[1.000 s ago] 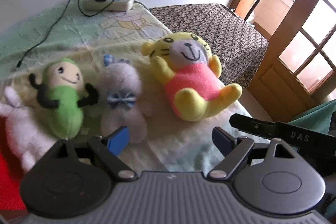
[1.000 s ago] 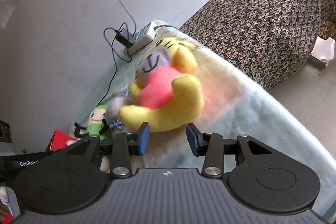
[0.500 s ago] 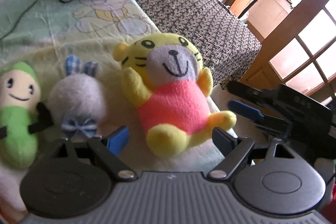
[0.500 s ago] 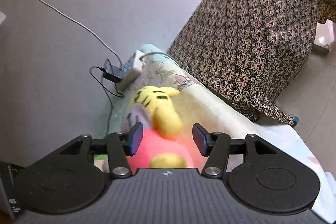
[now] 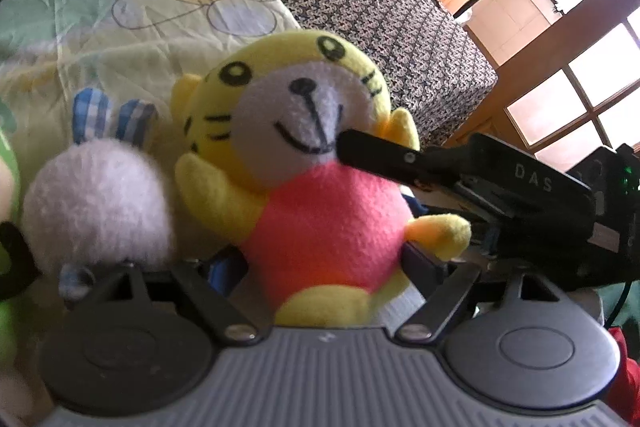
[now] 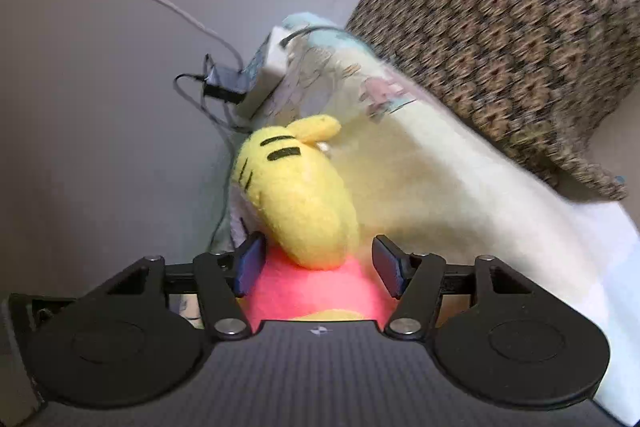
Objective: Organize objects
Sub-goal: 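Close the right gripper on the yellow tiger plush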
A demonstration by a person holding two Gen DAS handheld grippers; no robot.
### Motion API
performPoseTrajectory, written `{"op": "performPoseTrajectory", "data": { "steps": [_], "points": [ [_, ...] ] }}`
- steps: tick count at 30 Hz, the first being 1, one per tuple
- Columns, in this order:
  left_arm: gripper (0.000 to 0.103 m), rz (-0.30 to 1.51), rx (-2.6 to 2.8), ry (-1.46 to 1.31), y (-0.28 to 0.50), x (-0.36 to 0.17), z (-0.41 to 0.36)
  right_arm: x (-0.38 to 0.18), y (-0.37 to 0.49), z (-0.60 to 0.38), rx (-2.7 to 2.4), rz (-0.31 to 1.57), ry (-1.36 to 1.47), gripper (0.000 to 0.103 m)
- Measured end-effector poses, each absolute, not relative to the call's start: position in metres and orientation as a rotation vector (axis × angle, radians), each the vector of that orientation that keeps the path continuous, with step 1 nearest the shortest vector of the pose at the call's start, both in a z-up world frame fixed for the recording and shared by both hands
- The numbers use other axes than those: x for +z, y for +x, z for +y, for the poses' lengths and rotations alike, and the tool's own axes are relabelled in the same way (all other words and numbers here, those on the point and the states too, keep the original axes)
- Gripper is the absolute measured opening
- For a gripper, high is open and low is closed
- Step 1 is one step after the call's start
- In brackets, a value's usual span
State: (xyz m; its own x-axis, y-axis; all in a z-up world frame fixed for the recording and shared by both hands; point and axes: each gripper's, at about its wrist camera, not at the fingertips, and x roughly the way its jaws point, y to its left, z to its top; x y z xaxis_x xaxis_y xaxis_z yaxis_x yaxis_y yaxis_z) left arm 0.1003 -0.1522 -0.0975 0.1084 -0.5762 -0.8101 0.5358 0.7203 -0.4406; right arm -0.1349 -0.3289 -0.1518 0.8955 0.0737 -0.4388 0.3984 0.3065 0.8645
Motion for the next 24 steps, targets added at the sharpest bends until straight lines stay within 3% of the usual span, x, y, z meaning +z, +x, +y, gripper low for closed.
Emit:
{"op": "performPoseTrajectory", "data": {
  "steps": [7,24],
  "points": [
    [0.083,1.225,-0.849,-0.032,0.096,-0.094,-0.151,-0.139,-0.152,-0.32,-0.189,0.433,1.241,0.044],
    [0.082,1.065,-0.998,0.094,-0.004,-0.037,-0.107,-0.074,-0.224,-0.229,-0.191,0.347,1.163,0.044]
  ]
}}
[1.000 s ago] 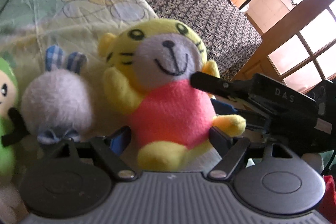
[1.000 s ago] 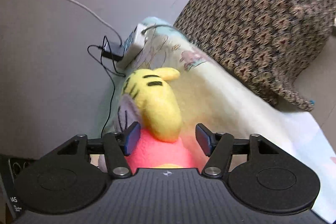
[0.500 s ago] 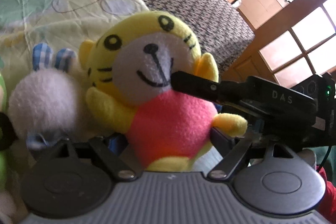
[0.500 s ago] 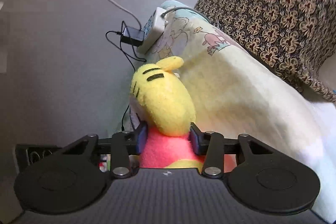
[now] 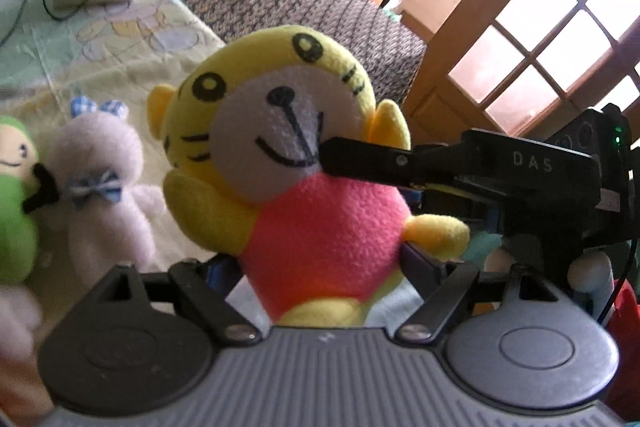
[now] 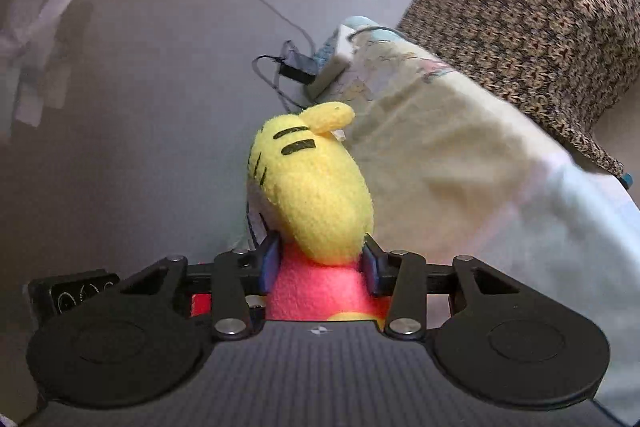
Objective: Organize objects
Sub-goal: 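Close the right gripper on the yellow tiger plush, then carry the tiger plush with the right gripper and lower it into the red box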
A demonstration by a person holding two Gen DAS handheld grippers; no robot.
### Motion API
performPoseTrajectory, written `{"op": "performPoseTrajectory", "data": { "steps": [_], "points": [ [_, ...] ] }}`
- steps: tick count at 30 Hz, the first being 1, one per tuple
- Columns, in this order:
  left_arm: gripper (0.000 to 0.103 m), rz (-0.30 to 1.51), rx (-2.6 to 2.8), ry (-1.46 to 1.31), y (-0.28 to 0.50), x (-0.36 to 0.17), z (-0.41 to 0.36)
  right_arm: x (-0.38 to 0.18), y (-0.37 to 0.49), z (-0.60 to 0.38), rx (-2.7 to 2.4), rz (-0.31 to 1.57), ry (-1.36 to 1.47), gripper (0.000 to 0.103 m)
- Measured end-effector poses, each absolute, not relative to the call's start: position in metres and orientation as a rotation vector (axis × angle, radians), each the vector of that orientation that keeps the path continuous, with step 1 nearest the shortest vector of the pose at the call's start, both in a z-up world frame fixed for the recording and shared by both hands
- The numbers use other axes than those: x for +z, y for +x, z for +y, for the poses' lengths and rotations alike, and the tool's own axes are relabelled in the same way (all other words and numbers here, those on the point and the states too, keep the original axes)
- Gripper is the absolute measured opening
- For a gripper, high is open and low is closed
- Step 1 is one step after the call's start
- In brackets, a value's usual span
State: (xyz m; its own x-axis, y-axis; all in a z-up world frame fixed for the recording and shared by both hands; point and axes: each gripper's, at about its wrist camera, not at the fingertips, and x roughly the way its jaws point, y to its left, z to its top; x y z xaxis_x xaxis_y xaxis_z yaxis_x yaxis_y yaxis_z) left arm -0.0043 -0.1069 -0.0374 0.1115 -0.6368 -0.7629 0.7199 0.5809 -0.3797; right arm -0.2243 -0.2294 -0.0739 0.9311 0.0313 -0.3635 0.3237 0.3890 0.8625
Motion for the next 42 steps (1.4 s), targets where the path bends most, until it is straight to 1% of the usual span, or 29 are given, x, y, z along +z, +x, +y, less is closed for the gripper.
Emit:
{"op": "performPoseTrajectory", "data": {
  "steps": [5,12,17,23,30,32,34,42],
  "points": [
    [0.082,0.994,-0.971,0.1,-0.019,-0.023,-0.059,-0.062,-0.203,-0.191,-0.136,0.343,1.138,0.044],
    [0.082,0.906,-0.864,0.06,-0.025,0.001,0.042,-0.041,-0.145,-0.125,-0.008,0.338,1.105,0.044],
    [0.083,0.874,-0.792,0.035,-0.021,0.014,0.109,-0.027,-0.105,-0.079,0.045,0.346,1.056,0.044],
    [0.085,0.818,-0.749,0.026,-0.008,0.028,0.167,-0.01,-0.061,-0.04,0.044,0.316,0.995,0.044],
    [0.089,0.81,-0.737,0.003,0.029,0.03,0.21,0.001,-0.017,-0.014,-0.039,0.304,0.924,0.043],
    [0.094,0.807,-0.722,0.013,0.037,0.027,0.216,0.002,-0.009,-0.01,-0.068,0.316,0.904,0.042],
    [0.098,0.793,-0.714,0.007,0.042,0.026,0.224,0.003,-0.002,-0.006,-0.085,0.334,0.889,0.041],
    [0.1,0.786,-0.712,-0.048,0.057,0.008,0.253,0.004,0.022,0.024,-0.156,0.389,0.711,0.04]
  ]
}}
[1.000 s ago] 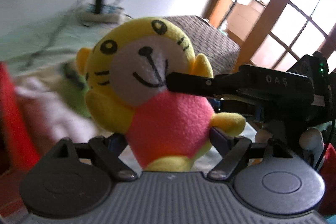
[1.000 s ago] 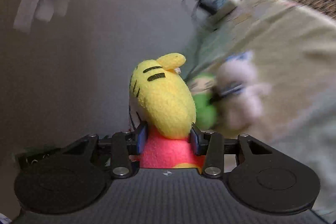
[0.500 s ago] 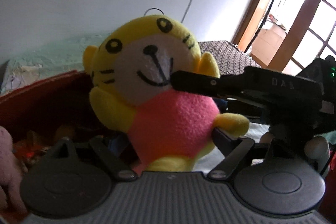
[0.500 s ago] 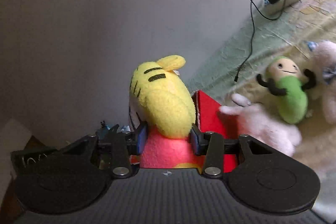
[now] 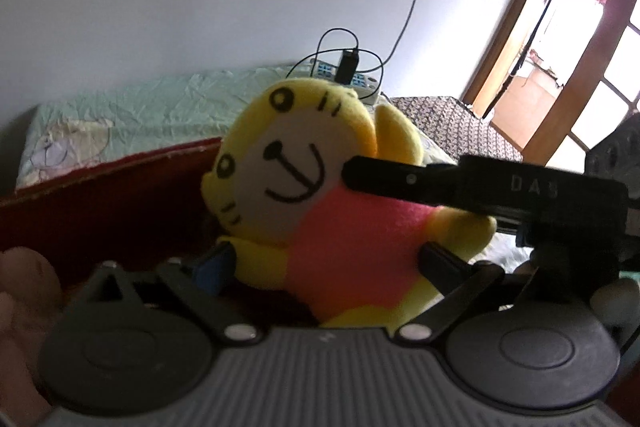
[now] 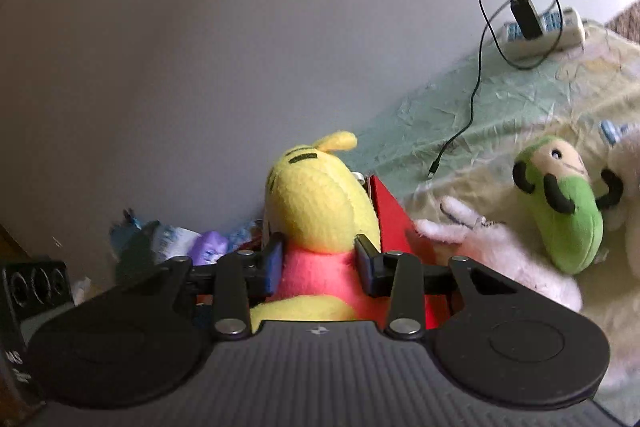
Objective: Organize objects
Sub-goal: 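Carry the tiger plush with the right gripper and lower it into the red box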
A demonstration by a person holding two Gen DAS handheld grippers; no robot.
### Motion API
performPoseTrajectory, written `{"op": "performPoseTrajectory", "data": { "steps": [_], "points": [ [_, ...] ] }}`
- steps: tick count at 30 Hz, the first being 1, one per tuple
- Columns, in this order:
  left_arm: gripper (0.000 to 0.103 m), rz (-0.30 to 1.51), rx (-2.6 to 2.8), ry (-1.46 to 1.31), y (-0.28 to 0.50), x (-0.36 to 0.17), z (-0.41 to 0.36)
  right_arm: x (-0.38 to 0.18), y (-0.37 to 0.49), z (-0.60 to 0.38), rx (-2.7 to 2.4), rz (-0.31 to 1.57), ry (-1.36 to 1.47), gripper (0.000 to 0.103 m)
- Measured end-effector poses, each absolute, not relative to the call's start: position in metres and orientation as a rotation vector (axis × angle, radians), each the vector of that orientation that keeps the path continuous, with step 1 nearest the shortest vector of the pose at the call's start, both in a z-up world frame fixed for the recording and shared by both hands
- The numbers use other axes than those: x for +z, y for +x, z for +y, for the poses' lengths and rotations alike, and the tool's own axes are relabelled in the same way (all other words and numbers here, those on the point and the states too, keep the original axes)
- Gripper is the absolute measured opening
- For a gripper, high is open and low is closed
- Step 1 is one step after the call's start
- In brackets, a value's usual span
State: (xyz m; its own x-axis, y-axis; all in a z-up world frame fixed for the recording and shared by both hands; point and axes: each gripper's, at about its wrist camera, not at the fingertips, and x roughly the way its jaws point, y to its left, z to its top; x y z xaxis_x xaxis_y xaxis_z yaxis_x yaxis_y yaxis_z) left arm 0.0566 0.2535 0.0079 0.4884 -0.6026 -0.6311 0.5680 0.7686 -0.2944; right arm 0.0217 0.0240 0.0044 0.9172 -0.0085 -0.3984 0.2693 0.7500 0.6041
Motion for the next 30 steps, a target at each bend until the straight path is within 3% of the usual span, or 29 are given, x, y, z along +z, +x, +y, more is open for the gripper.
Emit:
{"op": "performPoseTrajectory", "data": {
  "steps": [13,21,30],
  "points": [
    [0.099,0.81,-0.644,-0.035,0.071,-0.007,0.262,-0.004,0.05,0.053,-0.23,0.4,0.485,0.036],
    [0.099,0.844,-0.615,0.065,0.069,-0.023,0.254,-0.016,0.047,0.055,-0.243,0.491,0.524,0.036],
    [0.1,0.87,-0.602,0.103,0.072,-0.03,0.25,-0.016,0.041,0.055,-0.239,0.469,0.548,0.034]
  ]
}}
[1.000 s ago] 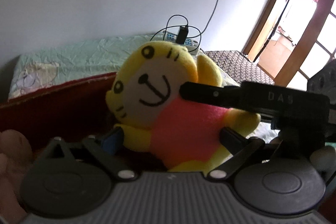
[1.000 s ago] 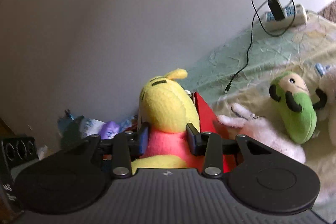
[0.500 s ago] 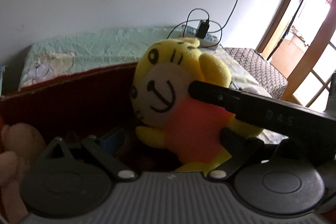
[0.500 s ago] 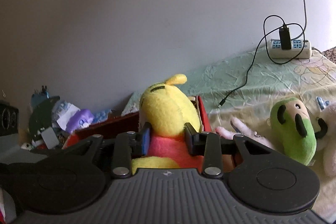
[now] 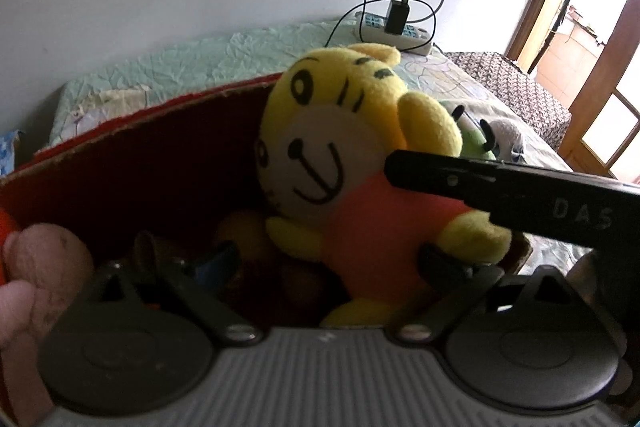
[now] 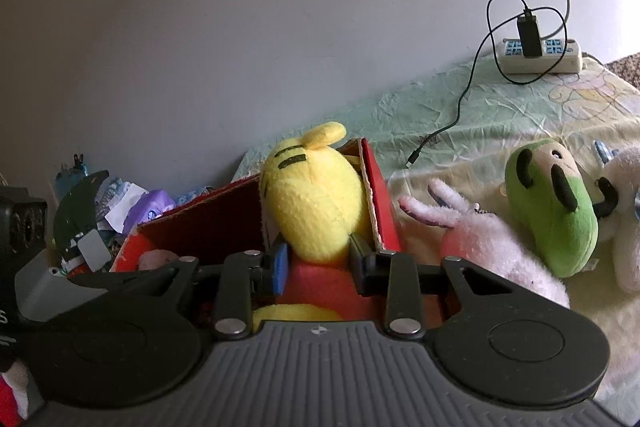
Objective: Organize objects
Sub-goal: 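Carry the tiger plush with the right gripper and lower it into the red box, then hold the tiger plush down inside the red box with the right gripper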
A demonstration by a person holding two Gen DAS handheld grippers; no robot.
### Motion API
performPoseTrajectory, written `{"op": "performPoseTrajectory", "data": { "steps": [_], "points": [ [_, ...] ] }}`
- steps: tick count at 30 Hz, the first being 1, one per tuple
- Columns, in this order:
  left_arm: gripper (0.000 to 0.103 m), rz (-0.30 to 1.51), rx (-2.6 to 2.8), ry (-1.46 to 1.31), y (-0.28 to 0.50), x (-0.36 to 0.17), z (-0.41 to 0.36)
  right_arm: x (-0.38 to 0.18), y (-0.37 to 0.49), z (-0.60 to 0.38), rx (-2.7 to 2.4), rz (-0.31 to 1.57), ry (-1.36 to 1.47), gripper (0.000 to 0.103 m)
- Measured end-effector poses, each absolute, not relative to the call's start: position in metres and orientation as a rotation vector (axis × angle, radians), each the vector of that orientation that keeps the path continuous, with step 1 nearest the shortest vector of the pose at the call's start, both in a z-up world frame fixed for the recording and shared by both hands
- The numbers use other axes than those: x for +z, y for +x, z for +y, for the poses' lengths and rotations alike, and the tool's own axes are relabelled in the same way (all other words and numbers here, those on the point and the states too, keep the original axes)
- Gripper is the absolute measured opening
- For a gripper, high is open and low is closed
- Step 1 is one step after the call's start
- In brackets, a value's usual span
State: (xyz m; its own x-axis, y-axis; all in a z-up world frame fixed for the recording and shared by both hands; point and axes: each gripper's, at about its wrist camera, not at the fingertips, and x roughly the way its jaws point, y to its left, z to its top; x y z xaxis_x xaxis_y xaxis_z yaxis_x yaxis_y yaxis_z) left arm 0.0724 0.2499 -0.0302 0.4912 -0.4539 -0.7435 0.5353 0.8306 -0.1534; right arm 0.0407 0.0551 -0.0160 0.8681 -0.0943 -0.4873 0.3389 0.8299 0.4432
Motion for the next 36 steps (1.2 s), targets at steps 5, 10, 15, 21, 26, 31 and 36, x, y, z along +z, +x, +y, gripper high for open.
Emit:
{"op": "performPoseTrajectory", "data": {
  "steps": [5,10,15,21,26,31,36],
  "points": [
    [0.103,0.889,-0.595,0.11,0.073,-0.03,0.249,-0.018,0.036,0.055,-0.243,0.457,0.552,0.034],
    [0.103,0.903,-0.59,0.104,0.073,-0.031,0.249,-0.023,0.026,0.056,-0.239,0.42,0.545,0.033],
    [0.103,0.908,-0.58,0.114,0.073,-0.03,0.248,-0.024,0.022,0.06,-0.244,0.4,0.515,0.034],
    [0.103,0.913,-0.567,0.129,0.072,-0.03,0.246,-0.024,0.022,0.06,-0.241,0.398,0.512,0.033],
    [0.103,0.925,-0.56,0.136,0.073,-0.03,0.245,-0.023,0.022,0.06,-0.237,0.403,0.503,0.033],
    [0.103,0.96,-0.529,0.173,0.074,-0.029,0.238,-0.024,0.022,0.061,-0.233,0.409,0.492,0.034],
    [0.103,0.969,-0.509,0.185,0.072,-0.029,0.234,-0.024,0.022,0.06,-0.228,0.406,0.497,0.034]
  ]
}}
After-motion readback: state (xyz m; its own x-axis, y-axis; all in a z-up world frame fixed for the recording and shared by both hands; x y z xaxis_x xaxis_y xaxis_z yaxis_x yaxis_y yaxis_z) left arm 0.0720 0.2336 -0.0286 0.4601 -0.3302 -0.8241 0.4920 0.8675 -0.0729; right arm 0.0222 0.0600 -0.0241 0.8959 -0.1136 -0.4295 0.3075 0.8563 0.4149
